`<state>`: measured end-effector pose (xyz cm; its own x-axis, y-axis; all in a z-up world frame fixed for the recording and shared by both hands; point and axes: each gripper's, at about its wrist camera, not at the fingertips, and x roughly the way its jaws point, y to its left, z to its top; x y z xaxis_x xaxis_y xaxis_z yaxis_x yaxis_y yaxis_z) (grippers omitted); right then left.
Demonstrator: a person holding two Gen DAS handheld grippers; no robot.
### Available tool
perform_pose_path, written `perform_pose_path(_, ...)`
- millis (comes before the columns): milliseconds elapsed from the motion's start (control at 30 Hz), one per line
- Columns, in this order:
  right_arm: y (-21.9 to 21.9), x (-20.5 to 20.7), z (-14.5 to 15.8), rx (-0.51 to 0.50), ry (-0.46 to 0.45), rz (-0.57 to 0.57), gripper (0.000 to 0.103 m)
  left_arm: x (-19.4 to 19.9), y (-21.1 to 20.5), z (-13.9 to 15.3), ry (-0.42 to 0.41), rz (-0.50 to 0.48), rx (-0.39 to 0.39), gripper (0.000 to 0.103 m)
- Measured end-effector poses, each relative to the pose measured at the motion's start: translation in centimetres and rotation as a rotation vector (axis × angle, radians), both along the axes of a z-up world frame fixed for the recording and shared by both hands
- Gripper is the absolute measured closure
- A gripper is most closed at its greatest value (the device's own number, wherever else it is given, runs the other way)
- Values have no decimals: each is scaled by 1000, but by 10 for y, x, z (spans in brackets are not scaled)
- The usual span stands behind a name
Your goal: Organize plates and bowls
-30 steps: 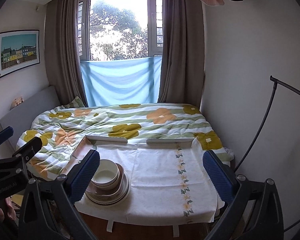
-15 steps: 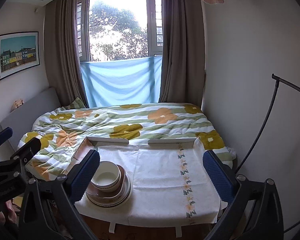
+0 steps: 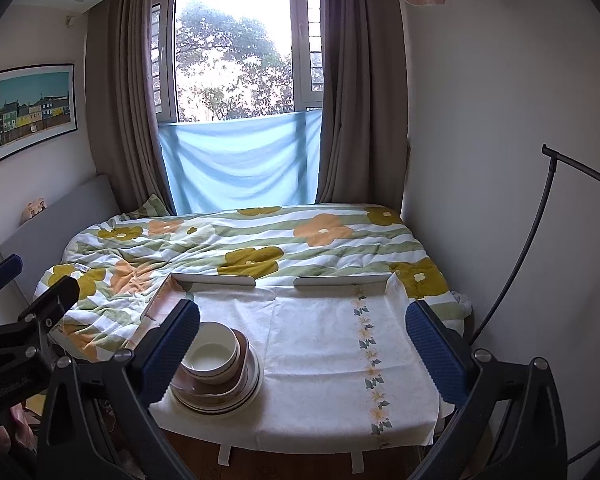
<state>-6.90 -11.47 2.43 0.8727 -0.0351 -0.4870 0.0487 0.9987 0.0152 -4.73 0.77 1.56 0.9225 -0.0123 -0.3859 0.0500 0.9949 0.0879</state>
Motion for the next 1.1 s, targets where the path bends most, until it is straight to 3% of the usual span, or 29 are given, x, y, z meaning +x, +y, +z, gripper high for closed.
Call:
perform_pose_path(533, -1, 1, -2, -1, -1, -1, 1, -2, 6, 0, 1, 20, 10, 0)
perform_pose_path(800, 5, 0, -1, -1, -2, 3, 1, -9, 6, 2, -52, 54, 57, 0)
perform_pose_path(1100, 9, 2, -1, -1, 1, -2, 1, -1, 12, -1, -52, 35, 45, 0)
